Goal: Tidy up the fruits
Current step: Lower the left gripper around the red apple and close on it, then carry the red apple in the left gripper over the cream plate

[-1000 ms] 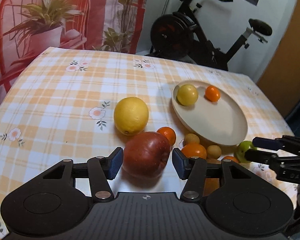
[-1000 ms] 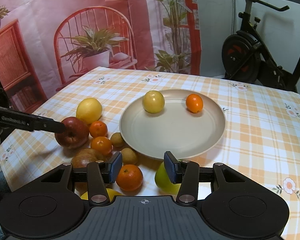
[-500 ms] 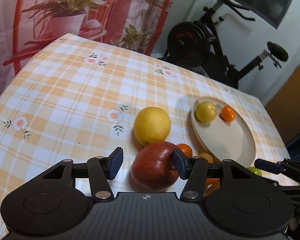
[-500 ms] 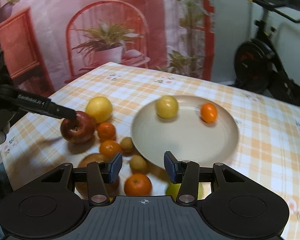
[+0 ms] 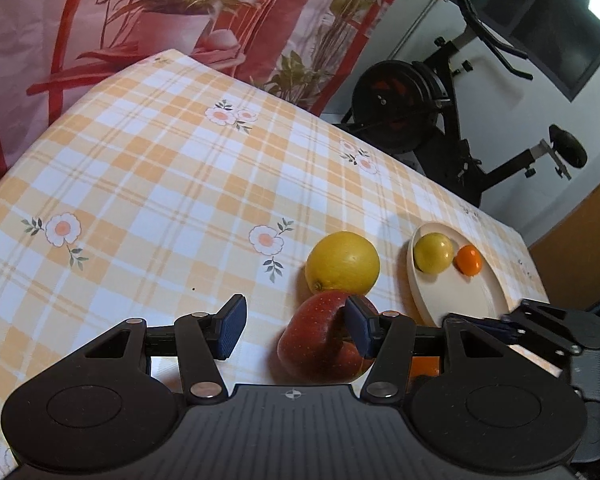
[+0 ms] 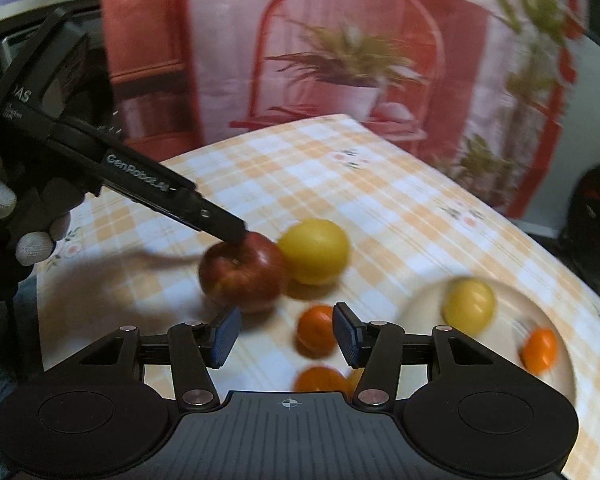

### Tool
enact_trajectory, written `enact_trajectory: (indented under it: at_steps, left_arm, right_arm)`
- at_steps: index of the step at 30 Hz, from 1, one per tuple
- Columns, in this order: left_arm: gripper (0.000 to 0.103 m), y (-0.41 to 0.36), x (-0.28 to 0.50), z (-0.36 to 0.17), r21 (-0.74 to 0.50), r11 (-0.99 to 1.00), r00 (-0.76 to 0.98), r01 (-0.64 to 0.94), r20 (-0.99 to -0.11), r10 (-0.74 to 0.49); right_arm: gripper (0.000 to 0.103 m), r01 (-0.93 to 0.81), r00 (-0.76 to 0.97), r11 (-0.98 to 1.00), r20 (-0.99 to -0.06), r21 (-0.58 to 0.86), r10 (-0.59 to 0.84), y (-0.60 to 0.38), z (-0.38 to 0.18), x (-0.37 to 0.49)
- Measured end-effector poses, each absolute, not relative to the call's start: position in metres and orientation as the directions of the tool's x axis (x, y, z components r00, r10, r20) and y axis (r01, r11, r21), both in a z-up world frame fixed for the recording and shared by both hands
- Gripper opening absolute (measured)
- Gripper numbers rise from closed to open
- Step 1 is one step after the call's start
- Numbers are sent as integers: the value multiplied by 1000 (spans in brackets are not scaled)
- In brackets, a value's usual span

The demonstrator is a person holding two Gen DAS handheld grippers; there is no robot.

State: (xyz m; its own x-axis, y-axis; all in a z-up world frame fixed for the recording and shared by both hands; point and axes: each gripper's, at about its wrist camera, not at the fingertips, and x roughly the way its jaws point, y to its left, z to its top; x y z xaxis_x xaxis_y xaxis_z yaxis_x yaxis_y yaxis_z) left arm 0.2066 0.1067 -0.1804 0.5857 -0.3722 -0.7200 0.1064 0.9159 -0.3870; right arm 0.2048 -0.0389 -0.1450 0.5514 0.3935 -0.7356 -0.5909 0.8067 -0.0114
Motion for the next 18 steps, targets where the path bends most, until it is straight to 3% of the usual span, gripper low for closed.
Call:
enact_trajectory:
  at_steps: [18]
  left_arm:
    - [57, 117, 215, -188, -439, 895, 585, 79, -706, -399]
  right_arm:
    - [60, -643, 451, 765, -788, 40, 420, 5, -175, 241]
